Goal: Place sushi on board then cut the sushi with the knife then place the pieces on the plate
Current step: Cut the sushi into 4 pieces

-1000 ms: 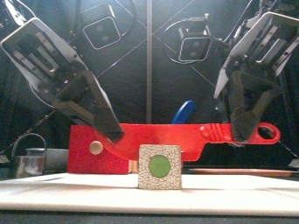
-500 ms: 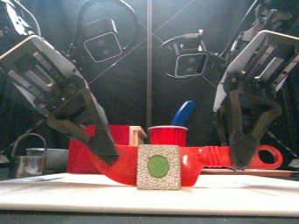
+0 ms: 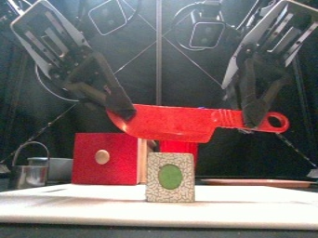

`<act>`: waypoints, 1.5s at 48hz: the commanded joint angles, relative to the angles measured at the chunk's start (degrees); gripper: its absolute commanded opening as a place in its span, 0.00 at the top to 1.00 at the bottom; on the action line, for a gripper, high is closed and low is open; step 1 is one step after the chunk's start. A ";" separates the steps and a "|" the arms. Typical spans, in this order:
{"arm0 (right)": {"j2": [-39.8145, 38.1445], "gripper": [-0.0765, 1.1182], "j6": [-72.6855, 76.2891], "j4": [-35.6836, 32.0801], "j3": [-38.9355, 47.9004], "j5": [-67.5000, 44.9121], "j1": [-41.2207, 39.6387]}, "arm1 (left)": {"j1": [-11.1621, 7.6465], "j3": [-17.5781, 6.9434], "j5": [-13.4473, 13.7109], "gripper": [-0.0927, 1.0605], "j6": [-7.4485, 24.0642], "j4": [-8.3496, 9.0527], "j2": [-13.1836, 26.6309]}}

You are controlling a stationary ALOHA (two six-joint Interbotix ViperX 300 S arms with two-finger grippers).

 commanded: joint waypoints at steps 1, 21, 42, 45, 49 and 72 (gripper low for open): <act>-2.11 0.64 -0.26 -0.35 -2.55 -0.79 -1.41 | 0.79 -0.97 -0.70 0.60 0.70 0.79 -1.58; 0.62 0.64 -0.18 -0.26 -2.72 -1.32 -1.05 | 0.88 0.09 -0.70 0.60 0.70 0.62 -0.88; 0.97 0.64 -0.18 0.26 -2.81 -1.67 -0.97 | 1.49 1.05 -0.70 0.60 0.53 0.53 -0.62; 1.14 0.64 -0.18 0.88 -2.81 -1.67 -0.97 | 1.32 0.97 -0.70 0.60 0.53 0.26 -0.62; 1.14 0.64 -0.18 1.49 -2.81 -1.67 -0.88 | 1.23 0.88 -0.70 0.60 0.62 -0.18 -0.62; 3.52 0.64 -0.18 1.67 -2.81 -2.02 -0.53 | 0.44 0.88 -0.70 0.60 0.53 -1.85 1.58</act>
